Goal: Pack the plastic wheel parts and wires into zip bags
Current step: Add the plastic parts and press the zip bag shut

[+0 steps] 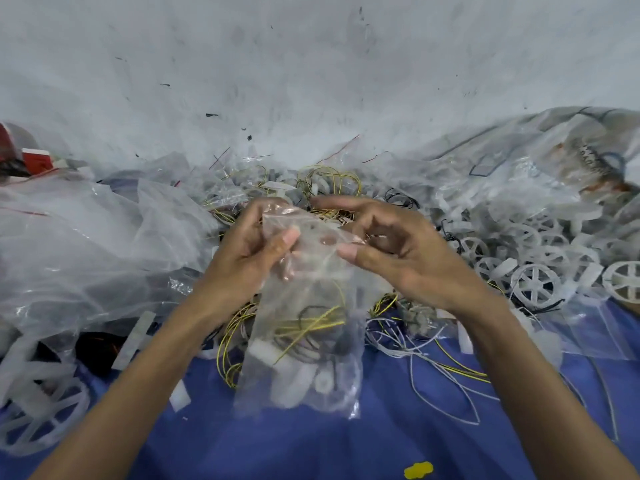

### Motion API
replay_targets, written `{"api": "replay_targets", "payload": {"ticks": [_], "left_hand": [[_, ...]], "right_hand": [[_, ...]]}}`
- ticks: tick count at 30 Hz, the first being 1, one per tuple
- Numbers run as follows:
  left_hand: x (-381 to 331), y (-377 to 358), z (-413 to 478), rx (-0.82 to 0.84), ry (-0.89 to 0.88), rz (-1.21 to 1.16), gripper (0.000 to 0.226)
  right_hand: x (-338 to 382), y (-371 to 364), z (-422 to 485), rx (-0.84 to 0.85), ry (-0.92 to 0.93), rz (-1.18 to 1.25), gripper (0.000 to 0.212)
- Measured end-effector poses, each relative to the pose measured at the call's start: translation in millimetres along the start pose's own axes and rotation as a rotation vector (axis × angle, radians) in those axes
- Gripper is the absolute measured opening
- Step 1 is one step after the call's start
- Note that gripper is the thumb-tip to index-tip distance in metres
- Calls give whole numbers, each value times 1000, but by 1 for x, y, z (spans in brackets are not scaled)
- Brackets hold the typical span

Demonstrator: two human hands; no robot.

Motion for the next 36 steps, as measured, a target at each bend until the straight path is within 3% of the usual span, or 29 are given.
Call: {"api": "replay_targets", "payload": {"ticks": [3, 8, 10, 12, 15, 18, 20, 23, 25, 29, 33, 35, 36], "left_hand": [[-1, 6, 4, 113, 60, 177, 16], [-11, 30, 10, 250, 172, 530, 6], [-12, 40, 8, 360, 277, 671, 13], [-8, 48, 3, 455, 409, 774, 32], [-8, 57, -5, 428, 587, 746, 76], [-15, 56, 0, 228, 500, 719, 73], [-20, 54, 4, 125, 425, 844, 70], [-21, 57, 8, 28, 404, 984, 44], [-19, 60, 8, 34, 413, 1017, 31], [-16, 54, 3, 171, 519, 885, 30], [-1, 54, -3, 307, 735, 932, 60], [7, 55, 3, 261, 718, 997, 67], [10, 53, 7, 243, 709, 1010, 64]], "right_hand": [[-18, 19, -5, -6, -179, -43, 14], [-33, 99, -47, -476, -221, 26, 12], [-55, 114, -68, -518, -371, -44, 8], [-87, 116, -81, -450, -556, -130, 8], [-140, 104, -89, -226, -802, -276, 20], [-182, 92, -92, -89, -956, -427, 18], [-196, 91, -94, -124, -1002, -510, 24], [-201, 87, -92, -133, -1021, -617, 35], [-194, 84, -86, -81, -988, -639, 26], [-177, 79, -82, 36, -995, -464, 19], [-190, 49, -86, 405, -1235, -517, 46], [-196, 40, -86, 429, -1268, -545, 58], [-197, 39, -84, 414, -1262, -552, 52]]}}
Point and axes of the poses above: each hand's wrist, its own z-axis towards the middle knuckle, its own y-axis out of the back of the hand, x = y × z, the point moved 5 cm from there along z, towards the middle knuckle, and after that the axes turned 11 degrees about x, right-handed, at the moved point
